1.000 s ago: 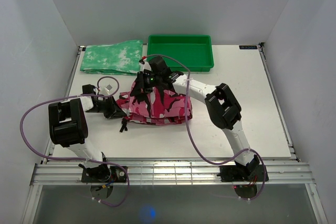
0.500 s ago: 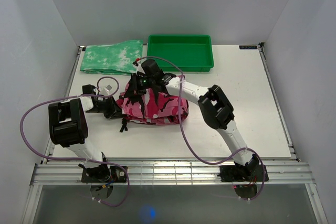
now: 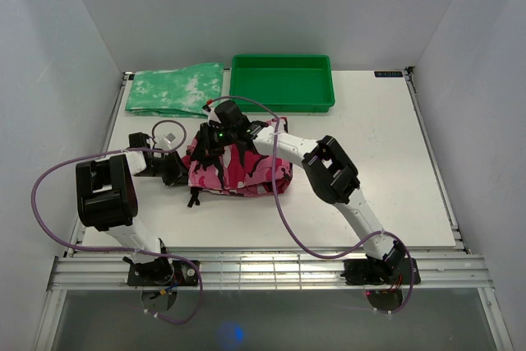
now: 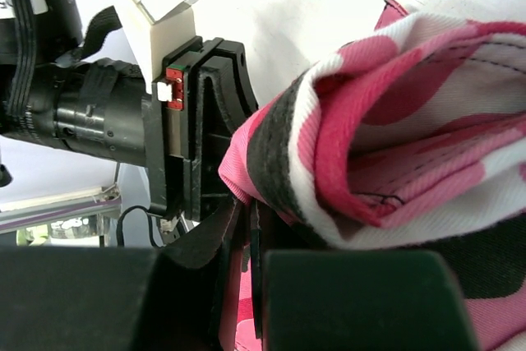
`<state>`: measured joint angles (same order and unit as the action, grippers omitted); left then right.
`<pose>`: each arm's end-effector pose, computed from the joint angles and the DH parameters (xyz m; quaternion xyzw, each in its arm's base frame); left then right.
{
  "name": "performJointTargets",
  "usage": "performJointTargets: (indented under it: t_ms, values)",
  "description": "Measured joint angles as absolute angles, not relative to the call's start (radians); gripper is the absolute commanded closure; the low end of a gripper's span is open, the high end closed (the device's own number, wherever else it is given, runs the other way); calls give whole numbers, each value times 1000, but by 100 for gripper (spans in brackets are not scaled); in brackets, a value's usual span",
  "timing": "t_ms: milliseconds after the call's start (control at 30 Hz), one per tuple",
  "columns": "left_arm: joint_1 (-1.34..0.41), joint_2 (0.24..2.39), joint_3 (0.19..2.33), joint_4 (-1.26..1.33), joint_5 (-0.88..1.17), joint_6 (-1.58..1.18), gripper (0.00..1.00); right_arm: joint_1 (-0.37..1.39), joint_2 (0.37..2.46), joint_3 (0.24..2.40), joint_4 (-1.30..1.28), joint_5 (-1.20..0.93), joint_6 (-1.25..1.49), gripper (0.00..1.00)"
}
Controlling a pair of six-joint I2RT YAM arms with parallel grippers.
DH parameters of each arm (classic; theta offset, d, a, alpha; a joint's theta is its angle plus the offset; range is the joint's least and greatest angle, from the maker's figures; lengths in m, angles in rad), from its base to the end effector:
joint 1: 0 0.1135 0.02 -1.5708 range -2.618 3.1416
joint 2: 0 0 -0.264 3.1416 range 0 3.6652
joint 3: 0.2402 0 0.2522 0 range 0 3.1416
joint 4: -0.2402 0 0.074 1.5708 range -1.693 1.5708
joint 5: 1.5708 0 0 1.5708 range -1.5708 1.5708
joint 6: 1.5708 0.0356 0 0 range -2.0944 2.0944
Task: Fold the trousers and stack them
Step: Fold the trousers
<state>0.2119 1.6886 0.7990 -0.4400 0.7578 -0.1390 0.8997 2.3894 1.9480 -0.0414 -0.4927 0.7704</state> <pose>0.2747 0.0341 0.1262 -0.1172 0.9159 -0.3629 0.1251 0.3308 0.4437 0.1946 -0.1796 0.8199 0.5121 0.1822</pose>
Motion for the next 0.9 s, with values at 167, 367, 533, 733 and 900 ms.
performJointTargets:
  t_ms: [167,367,533,733,900]
  values:
    - [216,1685,827,-496,730,-117,48,900,2399,1948,-41,-493,757,92]
    - [292,1643,905,-611,648,-81,34,903,2408,1948,-5,-511,756,67]
    - [373,1597,949,-673,604,-48,32,916,2420,1950,38,-532,753,63]
    - [400,1526,967,-726,659,-21,35,931,2436,1968,80,-560,759,36]
    - [384,1505,980,-734,747,4,41,920,2416,1968,78,-610,729,27]
